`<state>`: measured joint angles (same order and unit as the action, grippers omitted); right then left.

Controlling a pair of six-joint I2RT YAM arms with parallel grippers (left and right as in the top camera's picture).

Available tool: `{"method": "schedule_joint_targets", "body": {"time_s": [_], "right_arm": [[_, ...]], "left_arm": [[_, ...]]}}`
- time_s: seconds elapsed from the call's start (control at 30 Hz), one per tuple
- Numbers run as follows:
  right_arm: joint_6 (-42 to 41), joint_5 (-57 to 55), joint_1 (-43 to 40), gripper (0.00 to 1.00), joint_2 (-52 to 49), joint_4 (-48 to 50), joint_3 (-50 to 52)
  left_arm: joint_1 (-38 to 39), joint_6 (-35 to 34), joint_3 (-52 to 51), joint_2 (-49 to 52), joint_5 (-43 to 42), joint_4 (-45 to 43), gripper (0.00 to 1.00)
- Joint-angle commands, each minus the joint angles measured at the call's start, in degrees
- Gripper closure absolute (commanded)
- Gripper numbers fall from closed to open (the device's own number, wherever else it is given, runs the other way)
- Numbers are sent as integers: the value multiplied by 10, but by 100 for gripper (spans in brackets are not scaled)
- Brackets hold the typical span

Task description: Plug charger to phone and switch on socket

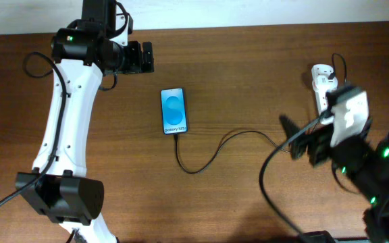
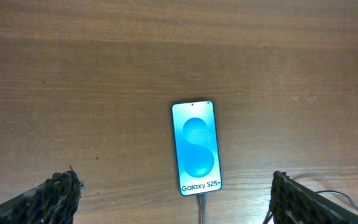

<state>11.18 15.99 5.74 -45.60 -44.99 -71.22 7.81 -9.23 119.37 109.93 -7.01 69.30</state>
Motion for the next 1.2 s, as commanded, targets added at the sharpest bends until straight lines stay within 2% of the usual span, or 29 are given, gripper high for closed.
{"method": "schedule_joint_targets", "body": {"time_s": [0.0,0.1,0.17,0.2,0.37,0.77,1.07,1.17], "right_arm": [[4,14,4,1,116,123,167],[3,-2,3,2,224,282,335],[-47,-10,3,1,278,380,432],[-97,-24,3,1,303,428,480],[-108,-68,3,1,362,545,598],[-106,-107,3,2,454,569,669],[-106,-107,3,2,454,646,709],[-106,-107,6,2,454,634,709]], "left_arm": [[-3,1,2,-5,2,0,1],[-3,1,2,-5,2,0,1],[-3,1,2,-5,2,0,0],[-3,1,2,-5,2,0,0],[-3,1,2,-5,2,0,0],[-3,1,2,-5,2,0,1],[-3,1,2,-5,2,0,1],[-3,1,2,-5,2,0,0]]}}
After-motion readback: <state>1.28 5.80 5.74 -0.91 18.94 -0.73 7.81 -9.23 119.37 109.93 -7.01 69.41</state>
